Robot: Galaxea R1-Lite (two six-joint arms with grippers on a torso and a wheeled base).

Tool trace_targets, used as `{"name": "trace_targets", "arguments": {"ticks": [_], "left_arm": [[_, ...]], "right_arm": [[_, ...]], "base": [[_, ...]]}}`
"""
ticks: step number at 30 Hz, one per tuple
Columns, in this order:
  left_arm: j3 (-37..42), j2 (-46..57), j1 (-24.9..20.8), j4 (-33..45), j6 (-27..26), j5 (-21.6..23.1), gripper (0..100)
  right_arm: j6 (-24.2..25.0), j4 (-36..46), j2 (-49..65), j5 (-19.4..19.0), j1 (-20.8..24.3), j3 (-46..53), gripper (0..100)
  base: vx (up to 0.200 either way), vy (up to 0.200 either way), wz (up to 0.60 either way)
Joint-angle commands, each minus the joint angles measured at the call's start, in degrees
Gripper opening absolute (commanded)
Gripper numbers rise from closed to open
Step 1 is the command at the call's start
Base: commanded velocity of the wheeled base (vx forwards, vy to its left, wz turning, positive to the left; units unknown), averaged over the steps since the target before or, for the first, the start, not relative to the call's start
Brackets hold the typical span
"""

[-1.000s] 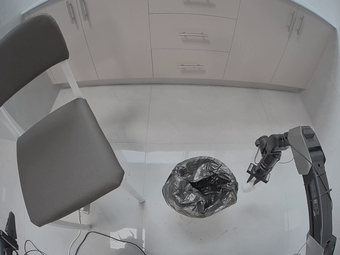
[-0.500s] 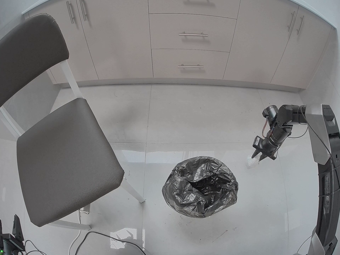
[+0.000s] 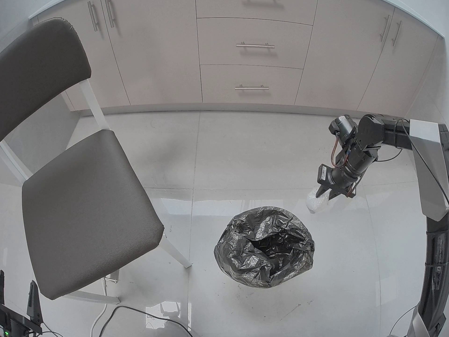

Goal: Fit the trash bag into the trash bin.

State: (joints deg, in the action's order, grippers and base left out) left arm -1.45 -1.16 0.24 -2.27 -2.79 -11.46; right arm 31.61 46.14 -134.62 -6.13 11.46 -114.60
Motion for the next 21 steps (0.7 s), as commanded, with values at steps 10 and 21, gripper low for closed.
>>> {"name": "trace_targets", "arguments": {"ticks": [10, 21], "left_arm": [[1.1, 1.2, -0.2, 0.4, 5.9, 3.4, 100], [0.8, 1.2, -0.2, 1.7, 4.8, 8.2, 100]], "right_arm": [[-3.9, 3.6, 3.1, 3.8, 12.4, 0.0, 0], [-3.7, 5.9, -0.5, 3.8, 14.8, 0.0, 0]], "base": [[0.0, 0.0, 0.0], [0.0, 0.0, 0.0]]}}
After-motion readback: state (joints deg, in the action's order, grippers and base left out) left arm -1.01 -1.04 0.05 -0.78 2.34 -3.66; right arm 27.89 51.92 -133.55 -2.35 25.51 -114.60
